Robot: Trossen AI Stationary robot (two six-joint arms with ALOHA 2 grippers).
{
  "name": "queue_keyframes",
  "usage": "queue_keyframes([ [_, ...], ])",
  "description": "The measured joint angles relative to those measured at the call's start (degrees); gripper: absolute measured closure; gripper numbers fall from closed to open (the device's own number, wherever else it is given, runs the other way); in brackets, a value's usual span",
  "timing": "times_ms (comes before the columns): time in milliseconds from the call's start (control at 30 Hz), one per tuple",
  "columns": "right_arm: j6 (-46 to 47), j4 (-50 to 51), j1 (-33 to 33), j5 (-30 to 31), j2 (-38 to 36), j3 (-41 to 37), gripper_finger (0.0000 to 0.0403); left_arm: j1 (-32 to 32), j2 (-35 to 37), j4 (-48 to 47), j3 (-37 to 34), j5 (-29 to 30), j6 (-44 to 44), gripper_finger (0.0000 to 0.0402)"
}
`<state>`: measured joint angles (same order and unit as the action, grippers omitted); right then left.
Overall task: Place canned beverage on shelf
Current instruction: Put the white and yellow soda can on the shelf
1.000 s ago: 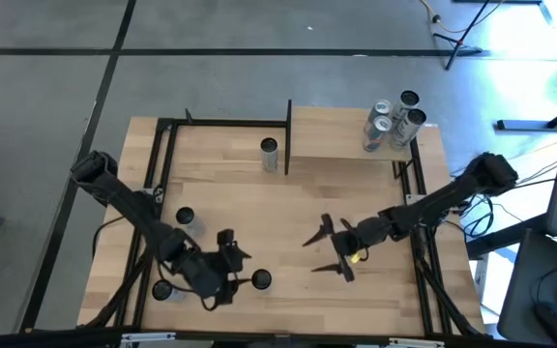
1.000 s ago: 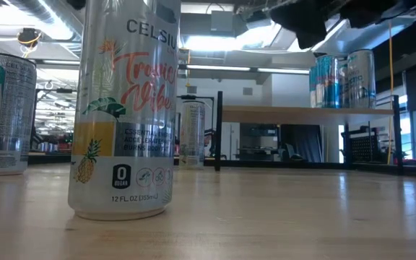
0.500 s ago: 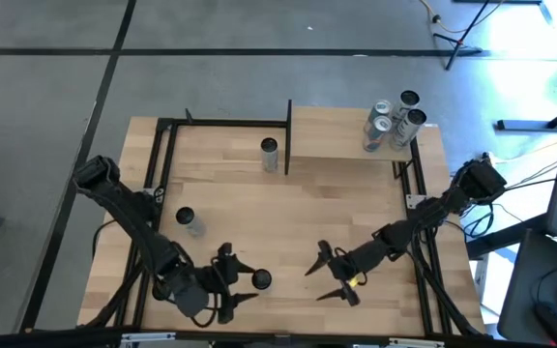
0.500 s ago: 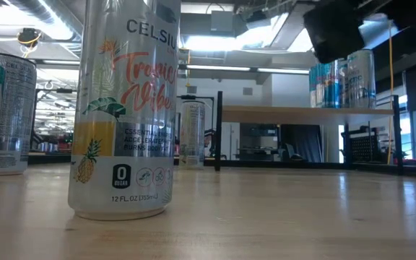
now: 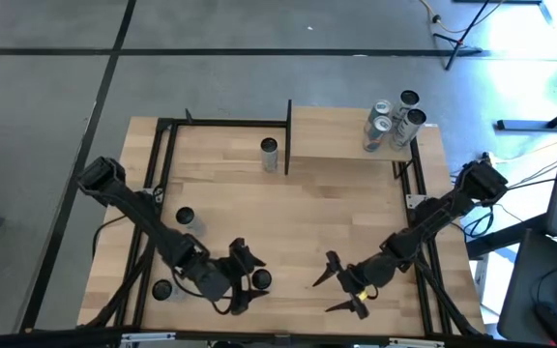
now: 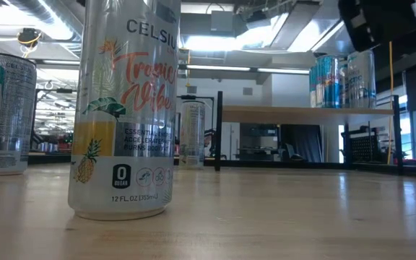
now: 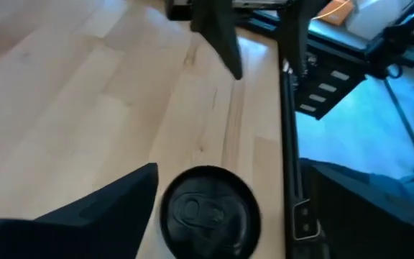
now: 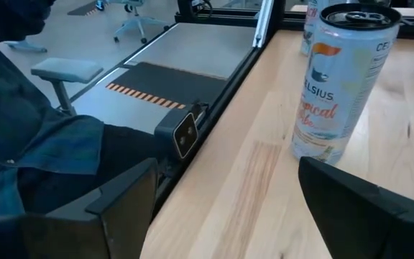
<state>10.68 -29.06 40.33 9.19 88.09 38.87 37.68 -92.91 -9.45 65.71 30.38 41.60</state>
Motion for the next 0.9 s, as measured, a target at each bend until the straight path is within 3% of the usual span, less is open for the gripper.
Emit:
queue_keyframes([
  [233,0.00,0.20,0.18,0.75,0.00,0.00,0.0081,-1.05,-0.32,0.26,0.00,-4.39,-2.65,0.0021],
  [900,-0.44,0.89,0.16,3.28,0.00,-0.02,0.0081,0.01,-6.34,-1.58,0.02,-2.30,-3.20,0.0023],
])
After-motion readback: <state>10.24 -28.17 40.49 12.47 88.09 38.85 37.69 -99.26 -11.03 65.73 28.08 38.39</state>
